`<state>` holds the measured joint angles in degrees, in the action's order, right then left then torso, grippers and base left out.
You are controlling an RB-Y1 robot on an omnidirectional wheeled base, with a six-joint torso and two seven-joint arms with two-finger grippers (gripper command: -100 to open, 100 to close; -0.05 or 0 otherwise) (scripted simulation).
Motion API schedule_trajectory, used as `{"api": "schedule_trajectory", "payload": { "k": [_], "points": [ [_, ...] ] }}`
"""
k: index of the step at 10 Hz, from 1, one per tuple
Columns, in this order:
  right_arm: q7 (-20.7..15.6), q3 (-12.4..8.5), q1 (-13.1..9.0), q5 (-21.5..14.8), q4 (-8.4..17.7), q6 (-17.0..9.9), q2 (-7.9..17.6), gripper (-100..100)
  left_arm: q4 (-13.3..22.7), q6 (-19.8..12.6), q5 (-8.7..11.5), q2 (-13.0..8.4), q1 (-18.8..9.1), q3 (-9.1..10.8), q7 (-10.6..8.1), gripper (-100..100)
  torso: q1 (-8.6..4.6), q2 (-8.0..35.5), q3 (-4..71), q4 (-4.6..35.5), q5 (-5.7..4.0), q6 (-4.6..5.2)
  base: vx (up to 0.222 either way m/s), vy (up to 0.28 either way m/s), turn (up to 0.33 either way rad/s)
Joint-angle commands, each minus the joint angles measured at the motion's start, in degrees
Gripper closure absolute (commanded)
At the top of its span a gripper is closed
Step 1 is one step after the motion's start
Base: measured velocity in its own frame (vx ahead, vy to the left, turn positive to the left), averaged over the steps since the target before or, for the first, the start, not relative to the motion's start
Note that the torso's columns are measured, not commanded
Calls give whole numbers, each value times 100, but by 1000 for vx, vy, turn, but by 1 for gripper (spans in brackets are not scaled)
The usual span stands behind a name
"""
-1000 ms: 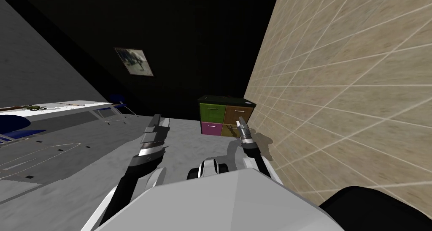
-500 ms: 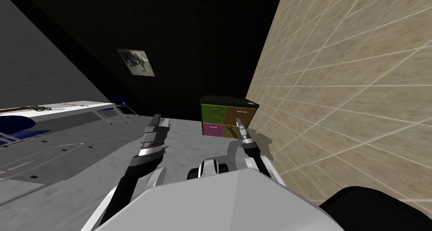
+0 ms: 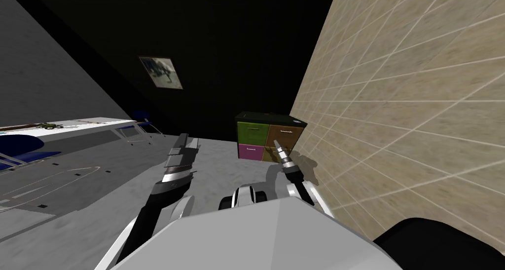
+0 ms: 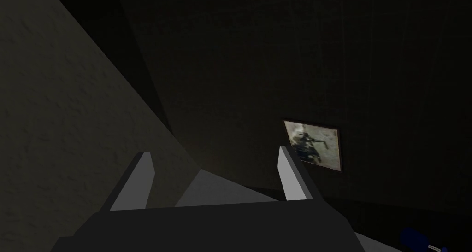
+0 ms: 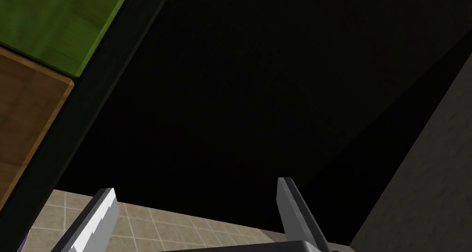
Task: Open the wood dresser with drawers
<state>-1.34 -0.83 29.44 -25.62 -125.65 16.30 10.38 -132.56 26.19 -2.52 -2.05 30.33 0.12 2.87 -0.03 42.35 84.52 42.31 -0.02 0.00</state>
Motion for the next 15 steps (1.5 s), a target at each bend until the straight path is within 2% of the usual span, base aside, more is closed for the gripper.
{"api": "schedule_trajectory", "payload": {
  "k": [1,3,4,6,7,9,10,12,13,15],
  "points": [
    [-121,-84,-33,-460,105,-215,72,-100,0,0,0,0,0,0,0,0,7,-8,6,-3,3,0,68,64,32],
    [-121,-84,-33,-751,105,-215,72,-100,0,0,0,0,1,0,0,0,6,-13,10,-5,3,0,50,47,9],
    [-200,-144,-66,-944,191,-360,113,-100,0,0,0,0,0,0,0,0,-4,-1,3,-1,0,1,60,65,40],
    [-200,-144,-66,-1198,191,-360,113,-100,0,0,0,0,0,0,0,0,7,-5,5,-2,3,1,42,47,9],
    [-279,-205,-100,-1415,281,-509,147,-100,0,0,0,0,0,0,0,0,-6,2,0,0,0,1,58,53,37],
    [-279,-205,-100,-1658,281,-509,147,-100,0,0,0,0,0,0,0,0,7,-12,9,-4,3,0,49,43,13],
    [-358,-264,-138,-1883,377,-663,177,-100,0,0,0,0,0,0,0,0,-3,-1,3,-1,1,1,51,48,42],
    [-358,-264,-138,-2126,377,-663,177,-100,0,0,0,0,0,0,0,0,4,-8,6,-3,2,0,44,35,13],
    [-437,-322,-178,-2340,477,-821,200,-100,0,0,0,0,0,0,0,0,-2,0,2,-1,1,1,49,57,48],
    [-437,-322,-178,-2600,477,-821,200,-100,0,0,0,0,0,0,0,0,10,-9,7,-4,4,1,45,47,12]
  ]
}}
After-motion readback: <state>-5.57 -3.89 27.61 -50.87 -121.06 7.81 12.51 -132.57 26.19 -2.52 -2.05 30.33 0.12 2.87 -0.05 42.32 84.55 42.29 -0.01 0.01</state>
